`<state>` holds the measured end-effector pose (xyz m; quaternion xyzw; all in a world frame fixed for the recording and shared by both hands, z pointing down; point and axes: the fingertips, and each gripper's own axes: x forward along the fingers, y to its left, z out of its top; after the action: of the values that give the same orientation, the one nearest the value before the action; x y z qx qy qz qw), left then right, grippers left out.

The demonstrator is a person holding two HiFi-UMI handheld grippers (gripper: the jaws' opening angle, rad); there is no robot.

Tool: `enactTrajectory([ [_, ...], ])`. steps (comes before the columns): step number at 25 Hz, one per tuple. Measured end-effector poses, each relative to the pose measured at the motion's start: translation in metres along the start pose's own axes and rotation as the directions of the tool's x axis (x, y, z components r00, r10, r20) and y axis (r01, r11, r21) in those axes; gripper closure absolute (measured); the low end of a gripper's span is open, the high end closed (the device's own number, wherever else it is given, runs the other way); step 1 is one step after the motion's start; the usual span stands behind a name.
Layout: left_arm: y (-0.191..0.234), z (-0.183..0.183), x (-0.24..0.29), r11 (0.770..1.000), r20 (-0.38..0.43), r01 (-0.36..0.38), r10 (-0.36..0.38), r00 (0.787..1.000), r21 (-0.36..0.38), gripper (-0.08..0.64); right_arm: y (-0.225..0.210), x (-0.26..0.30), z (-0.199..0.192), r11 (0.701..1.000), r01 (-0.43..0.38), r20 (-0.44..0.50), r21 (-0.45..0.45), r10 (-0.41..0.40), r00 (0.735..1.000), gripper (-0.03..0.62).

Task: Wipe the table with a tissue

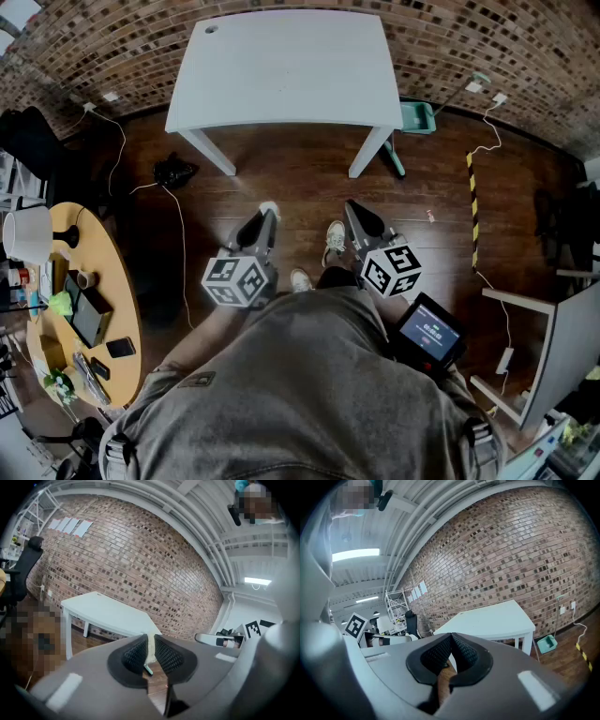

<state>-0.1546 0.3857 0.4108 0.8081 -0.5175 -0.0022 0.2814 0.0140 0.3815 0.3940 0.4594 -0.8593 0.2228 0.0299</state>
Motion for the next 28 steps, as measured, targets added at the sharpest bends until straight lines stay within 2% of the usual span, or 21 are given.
enactTrajectory([
  [7, 0.009, 0.015, 0.043, 0.999, -0.004, -0.033, 0.033, 0.999, 0.005, 0.518, -0.031, 0.031, 0.02, 1.0, -0.021, -0.001, 0.005, 0.021, 1.0, 0.583],
  [18, 0.003, 0.056, 0.138, 0.993, 0.013, -0.114, 0.114, 0.993, 0.028, 0.518, -0.113, 0.079, 0.063, 0.996, -0.087, -0.014, 0.03, 0.087, 0.996, 0.583],
  [28, 0.017, 0.077, 0.181, 0.984, 0.023, -0.178, 0.177, 0.984, 0.016, 0.518, -0.154, 0.119, 0.086, 0.992, -0.121, -0.031, 0.041, 0.122, 0.992, 0.583],
])
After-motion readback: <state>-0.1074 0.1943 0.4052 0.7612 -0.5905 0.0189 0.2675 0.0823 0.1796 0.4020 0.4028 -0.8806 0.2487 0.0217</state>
